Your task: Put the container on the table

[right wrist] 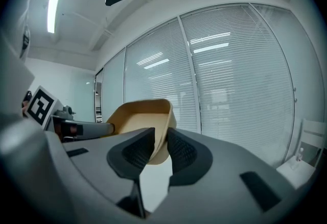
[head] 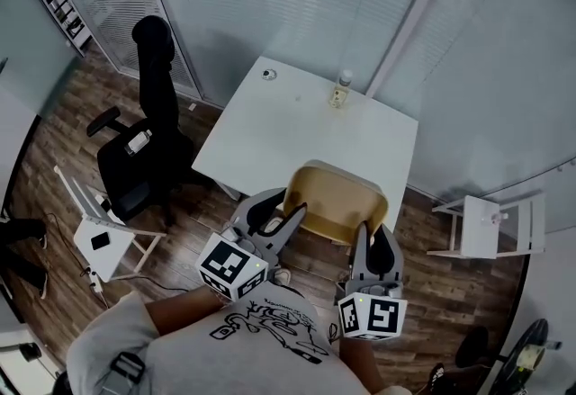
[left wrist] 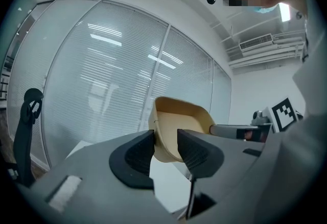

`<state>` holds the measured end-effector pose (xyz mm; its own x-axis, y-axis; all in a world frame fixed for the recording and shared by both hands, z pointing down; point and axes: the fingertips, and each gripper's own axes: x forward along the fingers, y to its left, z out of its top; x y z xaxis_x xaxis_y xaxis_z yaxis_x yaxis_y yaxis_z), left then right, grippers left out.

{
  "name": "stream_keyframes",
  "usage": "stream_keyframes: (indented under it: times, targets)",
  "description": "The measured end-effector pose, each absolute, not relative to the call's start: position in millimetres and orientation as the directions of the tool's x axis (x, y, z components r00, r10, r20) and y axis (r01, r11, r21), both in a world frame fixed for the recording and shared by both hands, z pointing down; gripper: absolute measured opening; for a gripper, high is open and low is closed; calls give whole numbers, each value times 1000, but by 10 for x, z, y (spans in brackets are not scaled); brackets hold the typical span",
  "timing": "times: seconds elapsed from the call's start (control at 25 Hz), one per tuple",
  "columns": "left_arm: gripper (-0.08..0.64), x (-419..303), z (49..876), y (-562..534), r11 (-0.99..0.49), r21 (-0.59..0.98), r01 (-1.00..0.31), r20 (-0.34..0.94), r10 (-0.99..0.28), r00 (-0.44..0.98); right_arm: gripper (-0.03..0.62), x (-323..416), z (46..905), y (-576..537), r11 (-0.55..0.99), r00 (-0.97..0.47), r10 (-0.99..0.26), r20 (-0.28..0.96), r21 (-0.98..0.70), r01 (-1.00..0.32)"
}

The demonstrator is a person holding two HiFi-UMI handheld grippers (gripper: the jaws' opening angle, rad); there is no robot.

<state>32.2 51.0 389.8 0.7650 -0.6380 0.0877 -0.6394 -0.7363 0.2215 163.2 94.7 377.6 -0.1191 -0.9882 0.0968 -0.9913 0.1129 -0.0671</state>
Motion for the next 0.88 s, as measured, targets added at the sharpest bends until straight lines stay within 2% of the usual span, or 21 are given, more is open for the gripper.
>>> stream_keyframes:
  times: [0.52,0.88]
  targets:
    - [137,106,3860,-1030,-745,225,-628,57,-634,771,71,1403,3719,-579,116,-118,-989,94,-27,-993]
    - [137,34,3879,-1588,-759,232,-608,59,-613,788,71,1330,3738,-1136,94,-96,-990,99,-23,-995]
